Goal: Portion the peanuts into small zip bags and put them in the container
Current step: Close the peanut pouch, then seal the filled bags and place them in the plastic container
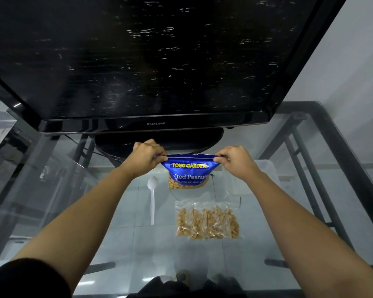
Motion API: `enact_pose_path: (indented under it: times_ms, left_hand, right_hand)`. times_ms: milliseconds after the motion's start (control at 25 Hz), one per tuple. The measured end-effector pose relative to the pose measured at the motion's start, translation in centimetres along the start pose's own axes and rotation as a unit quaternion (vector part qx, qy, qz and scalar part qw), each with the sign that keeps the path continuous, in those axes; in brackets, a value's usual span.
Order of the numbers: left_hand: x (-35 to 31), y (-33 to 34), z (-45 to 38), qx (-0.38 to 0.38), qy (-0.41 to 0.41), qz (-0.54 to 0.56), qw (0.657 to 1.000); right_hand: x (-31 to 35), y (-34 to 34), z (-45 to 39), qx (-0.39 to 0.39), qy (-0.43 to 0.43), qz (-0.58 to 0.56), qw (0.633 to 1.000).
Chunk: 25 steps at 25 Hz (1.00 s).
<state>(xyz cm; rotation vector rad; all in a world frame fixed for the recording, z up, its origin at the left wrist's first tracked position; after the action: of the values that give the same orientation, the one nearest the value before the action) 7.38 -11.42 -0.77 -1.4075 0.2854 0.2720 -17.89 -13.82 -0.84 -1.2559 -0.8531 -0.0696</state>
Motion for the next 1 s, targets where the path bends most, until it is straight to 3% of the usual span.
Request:
enact_pose_path:
  times_ms: [240, 320, 400, 440, 520, 680, 840, 1000]
  left_hand:
    - [-1.1, -0.3, 0.7, -0.043, -0.004, -0.104, 0.994]
    - [-1.9, -1.0, 2.8, -0.137, 0.009, -0.037, 0.99]
    - [-2.5, -0.5, 6.0, -0.211, 0.033, 0.073, 0.974]
    - [-2.6, 0.5, 7.5, -0.206, 0.026, 0.111, 0.972]
    - [-2.4, 3.9, 9.0, -0.116, -0.02, 0.139, 0.983]
    - [-0.8, 10.8, 9.8, 0.039, -0.14, 0.108, 0.983]
    - [-0.9, 13.2, 9.4, 0.046, -0.169, 0.101, 0.979]
    - [-1.6, 13.6, 9.1, 0.026, -0.165, 0.106, 0.98]
  right_hand:
    - [0.3, 0.1, 0.2, 0.043, -0.012, 0.037, 0.998]
    - [0.7, -0.4, 0.9, -0.025, -0.031, 0.047, 0.998]
    - [1.8, -0.5, 2.7, -0.144, -0.063, 0.049, 0.986]
    - [2.4, 0.2, 3.7, -0.186, -0.082, 0.047, 0.978]
    - [3.2, 3.1, 5.4, -0.187, -0.107, 0.044, 0.976]
    - [2.8, 11.0, 6.2, -0.025, -0.061, 0.007, 0.998]
    - [1.9, 14.3, 5.7, 0.043, 0.022, 0.035, 0.998]
    - [2.5, 14.3, 5.7, 0.018, -0.008, 0.037, 0.999]
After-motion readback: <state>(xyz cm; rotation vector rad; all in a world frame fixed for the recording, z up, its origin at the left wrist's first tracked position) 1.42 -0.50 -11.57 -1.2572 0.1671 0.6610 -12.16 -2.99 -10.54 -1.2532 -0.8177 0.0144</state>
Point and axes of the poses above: each hand's wrist, its own z-axis away from the middle knuckle, its own y-axis out of the palm, x = y × z, the point moved 5 cm from there along -z, towards the middle knuckle, and after that the axes turned 13 degrees about -y, right-handed, at the moved point
